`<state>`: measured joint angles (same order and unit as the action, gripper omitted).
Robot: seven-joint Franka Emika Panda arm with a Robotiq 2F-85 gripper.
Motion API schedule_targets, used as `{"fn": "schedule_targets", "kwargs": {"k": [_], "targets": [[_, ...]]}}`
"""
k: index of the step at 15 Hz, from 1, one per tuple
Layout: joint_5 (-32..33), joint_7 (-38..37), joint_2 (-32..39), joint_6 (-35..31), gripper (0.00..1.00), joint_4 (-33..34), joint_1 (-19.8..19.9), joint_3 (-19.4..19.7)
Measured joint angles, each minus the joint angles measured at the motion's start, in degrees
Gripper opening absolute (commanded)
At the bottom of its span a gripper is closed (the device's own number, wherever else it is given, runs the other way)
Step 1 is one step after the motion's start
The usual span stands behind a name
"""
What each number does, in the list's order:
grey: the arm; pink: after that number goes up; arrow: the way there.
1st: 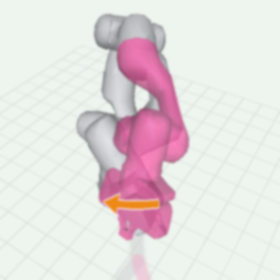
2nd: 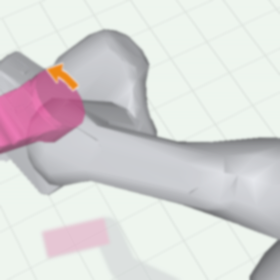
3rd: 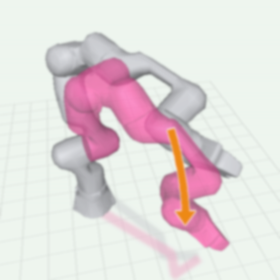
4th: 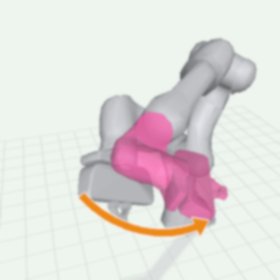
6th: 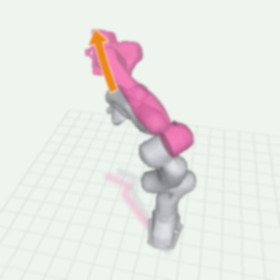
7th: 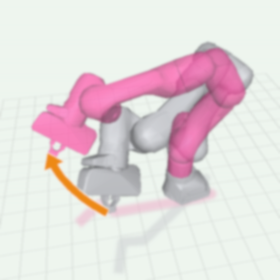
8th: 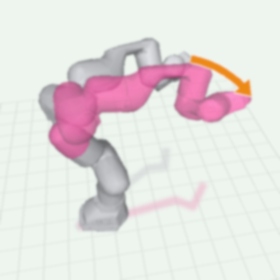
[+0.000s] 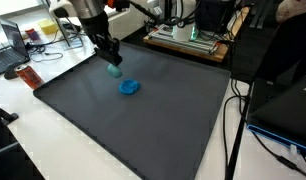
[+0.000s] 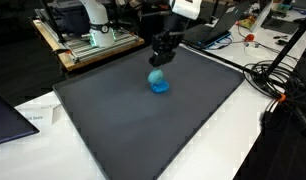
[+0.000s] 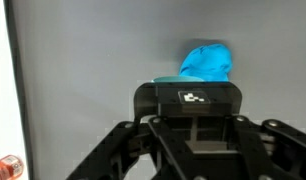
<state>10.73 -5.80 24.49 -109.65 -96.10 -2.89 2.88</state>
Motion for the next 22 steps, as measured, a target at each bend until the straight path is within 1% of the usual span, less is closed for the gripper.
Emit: {"fn": "schedule_targets", "kwargs": {"k": [2, 6, 10, 13, 16, 20, 22], "targets": [[-0.5, 0.98, -1.94, 2.19, 0.22, -0.09, 0.57, -0.14], [-0.53, 0.33, -6.35, 7.27, 0.22, -0.06, 0.51, -0.39], [-2.0, 0.26, -10.7, 7.68, 0.22, -0.18, 0.45, -1.6], [-2.82, 0.27, -13.22, 5.43, 0.22, -0.94, 0.34, -2.64], [-2.86, 0.31, -15.06, 1.37, 0.22, -2.72, 0.12, -3.54], [-2.52, 0.01, -15.68, -1.74, 0.22, -4.56, -0.65, -4.32], [-1.47, -1.43, -15.54, -3.06, 0.22, -5.41, -1.54, -4.7]]}}
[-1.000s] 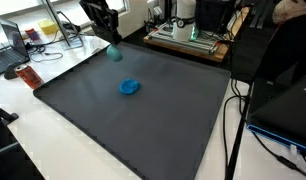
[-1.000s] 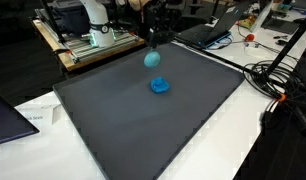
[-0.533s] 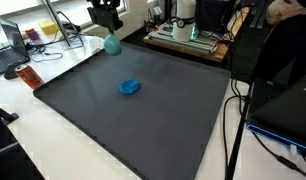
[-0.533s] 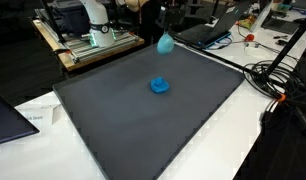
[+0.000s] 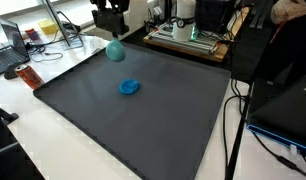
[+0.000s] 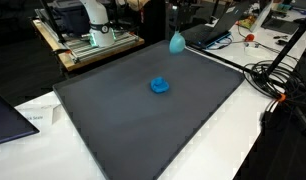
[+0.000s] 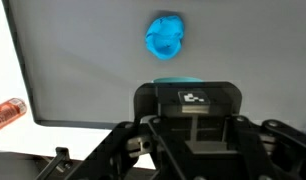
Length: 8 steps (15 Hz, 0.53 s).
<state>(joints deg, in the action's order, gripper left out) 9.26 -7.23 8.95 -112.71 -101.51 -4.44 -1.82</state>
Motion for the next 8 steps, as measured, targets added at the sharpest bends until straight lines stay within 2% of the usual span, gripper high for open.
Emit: {"fn": "schedule_targets", "kwargs": {"k": [1, 2, 4, 8], "targets": [[0.97, -1.16, 0.06, -1.13, 0.22, -0.56, -0.57, -0.21], [2.42, -2.66, 0.27, -2.16, 0.47, -0.94, -1.19, -0.42], [6.36, -6.05, 0.92, -3.12, 0.47, -1.31, -2.68, -0.71], [7.56, -7.23, 1.41, -3.45, 0.47, -1.41, -3.35, -0.76]]}}
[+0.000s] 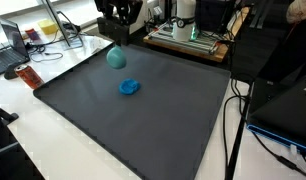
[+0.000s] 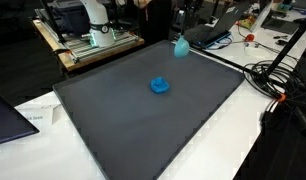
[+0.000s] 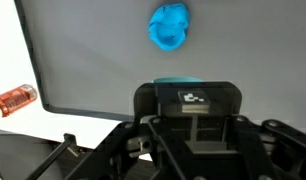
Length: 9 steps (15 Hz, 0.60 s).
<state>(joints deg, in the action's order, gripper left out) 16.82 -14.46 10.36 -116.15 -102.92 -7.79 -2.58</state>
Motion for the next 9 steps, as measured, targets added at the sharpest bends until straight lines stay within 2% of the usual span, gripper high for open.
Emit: {"fn": "schedule_targets", "kwargs": {"k": [1, 2, 6, 9], "targets": [[0.05, 0.0, 0.0, -0.01, 0.47, 0.0, 0.04, 0.03], [0.08, 0.0, 0.0, -0.01, 0.22, 0.0, 0.04, 0.04], [0.58, -1.23, 0.65, 1.03, 0.22, 0.46, -0.33, -0.1], [4.77, -7.81, 3.98, 5.31, 0.22, 3.54, -3.37, -0.75]]}}
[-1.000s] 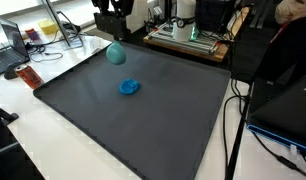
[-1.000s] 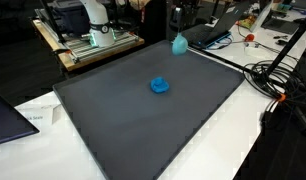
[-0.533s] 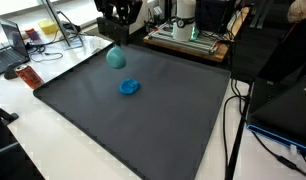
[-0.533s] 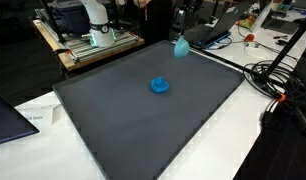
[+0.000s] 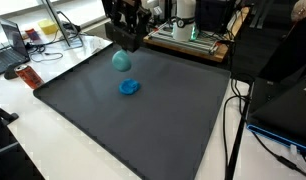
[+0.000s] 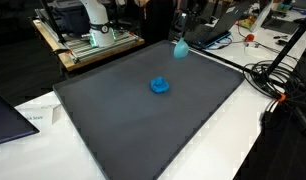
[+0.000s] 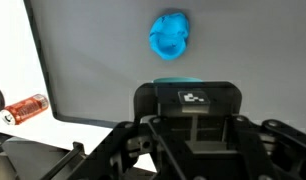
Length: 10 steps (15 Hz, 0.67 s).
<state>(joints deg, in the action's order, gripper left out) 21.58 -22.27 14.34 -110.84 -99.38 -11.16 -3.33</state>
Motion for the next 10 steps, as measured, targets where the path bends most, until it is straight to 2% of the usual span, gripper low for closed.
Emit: {"fn": "schedule_targets", "kwargs": {"k": [5, 10], "targets": [[7.23, -10.62, 9.9, 11.22, 0.22, 10.52, -7.18, -0.09], [12.35, -14.44, 22.45, 20.31, 0.22, 23.23, -11.78, 2.2]]}}
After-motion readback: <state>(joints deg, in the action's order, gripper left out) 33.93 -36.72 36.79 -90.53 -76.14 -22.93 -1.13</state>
